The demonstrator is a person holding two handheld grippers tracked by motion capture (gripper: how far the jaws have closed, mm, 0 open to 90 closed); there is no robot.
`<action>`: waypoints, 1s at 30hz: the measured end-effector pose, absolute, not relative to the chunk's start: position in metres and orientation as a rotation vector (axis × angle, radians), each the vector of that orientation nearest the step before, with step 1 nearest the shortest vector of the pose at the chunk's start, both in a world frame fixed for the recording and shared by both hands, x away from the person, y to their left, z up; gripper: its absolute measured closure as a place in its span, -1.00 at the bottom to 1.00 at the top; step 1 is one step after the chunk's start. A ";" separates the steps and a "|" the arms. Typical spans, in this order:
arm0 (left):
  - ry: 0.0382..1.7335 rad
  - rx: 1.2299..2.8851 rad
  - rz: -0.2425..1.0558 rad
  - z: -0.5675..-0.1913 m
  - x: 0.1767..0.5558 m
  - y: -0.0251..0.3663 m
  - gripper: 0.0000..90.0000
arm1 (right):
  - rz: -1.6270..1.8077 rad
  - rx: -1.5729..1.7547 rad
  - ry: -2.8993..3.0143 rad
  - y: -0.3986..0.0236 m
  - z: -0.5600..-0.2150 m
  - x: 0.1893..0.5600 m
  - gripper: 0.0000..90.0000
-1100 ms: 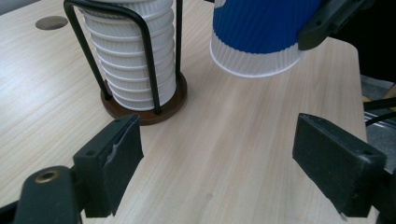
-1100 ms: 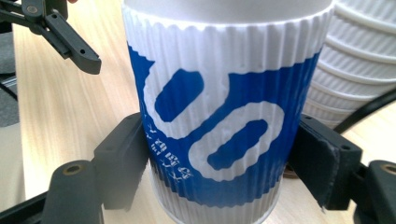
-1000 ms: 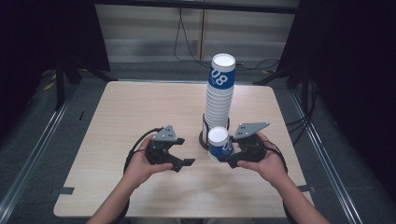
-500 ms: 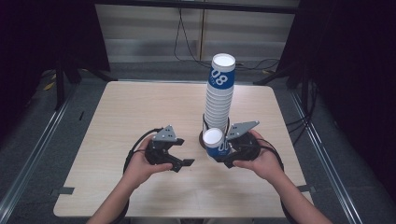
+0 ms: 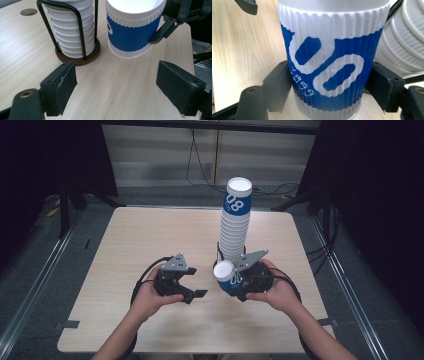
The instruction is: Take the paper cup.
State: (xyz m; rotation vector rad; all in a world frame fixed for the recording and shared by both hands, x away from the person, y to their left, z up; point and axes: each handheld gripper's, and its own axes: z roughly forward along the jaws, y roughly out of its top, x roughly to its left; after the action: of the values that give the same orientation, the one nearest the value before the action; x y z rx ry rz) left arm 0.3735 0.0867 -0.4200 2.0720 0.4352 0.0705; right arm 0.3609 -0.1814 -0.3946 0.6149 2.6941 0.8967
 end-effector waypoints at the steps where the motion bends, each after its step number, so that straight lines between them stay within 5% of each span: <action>1: 0.436 2.073 0.071 -0.420 0.373 0.087 -0.63 | 0.895 0.604 2.696 -0.181 -0.394 0.362 -0.45; 30: 0.414 2.089 0.040 -0.422 0.372 0.083 -0.64 | 0.693 0.492 2.841 -0.168 -0.391 0.363 -0.45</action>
State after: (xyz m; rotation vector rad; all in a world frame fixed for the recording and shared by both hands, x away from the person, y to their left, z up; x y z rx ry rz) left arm 0.3718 0.0825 -0.4222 2.0893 0.4142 0.0397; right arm 0.3631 -0.1681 -0.3913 0.4920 2.8409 0.6933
